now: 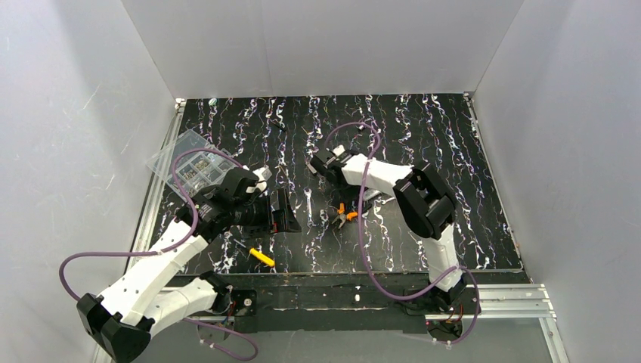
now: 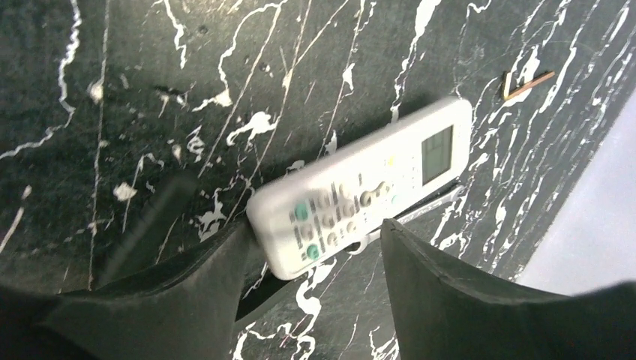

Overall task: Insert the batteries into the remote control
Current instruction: Place the remote control at the center of the board, then reset both arms

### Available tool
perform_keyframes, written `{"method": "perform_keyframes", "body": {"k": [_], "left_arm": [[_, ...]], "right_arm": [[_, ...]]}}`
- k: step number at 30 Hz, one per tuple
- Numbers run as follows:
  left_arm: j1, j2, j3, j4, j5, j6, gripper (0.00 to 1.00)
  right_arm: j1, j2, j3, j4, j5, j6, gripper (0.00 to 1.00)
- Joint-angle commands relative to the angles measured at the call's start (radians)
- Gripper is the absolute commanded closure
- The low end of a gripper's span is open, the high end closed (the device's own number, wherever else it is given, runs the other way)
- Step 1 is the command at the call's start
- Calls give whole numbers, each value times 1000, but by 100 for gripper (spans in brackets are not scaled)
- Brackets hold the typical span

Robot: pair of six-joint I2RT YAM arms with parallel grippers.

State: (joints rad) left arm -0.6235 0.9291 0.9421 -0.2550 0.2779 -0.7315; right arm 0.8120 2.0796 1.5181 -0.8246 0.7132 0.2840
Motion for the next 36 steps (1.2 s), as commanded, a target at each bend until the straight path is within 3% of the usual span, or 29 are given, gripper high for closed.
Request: {"method": "perform_keyframes", "body": {"k": [1,8,13,25,36], "left_arm": [[6,10,-3,-98,-6,20,2],[5,0,18,-148,-93,64,2],[5,8,24,-202,-185,103,2],[7,8,-28,-294,-407,172,2],[8,-28,-52,-291,-456,186,2]], "right_arm": [[6,-130,-33,66,-87,2,26],[-38,-345,-113,214,-325,30,24],[-89,-551,-277,396,-478,-16,24],[-110,-1198,-994,1058,-574,80,23],[-131,-1395,-1218,1113,-630,213,23]]}}
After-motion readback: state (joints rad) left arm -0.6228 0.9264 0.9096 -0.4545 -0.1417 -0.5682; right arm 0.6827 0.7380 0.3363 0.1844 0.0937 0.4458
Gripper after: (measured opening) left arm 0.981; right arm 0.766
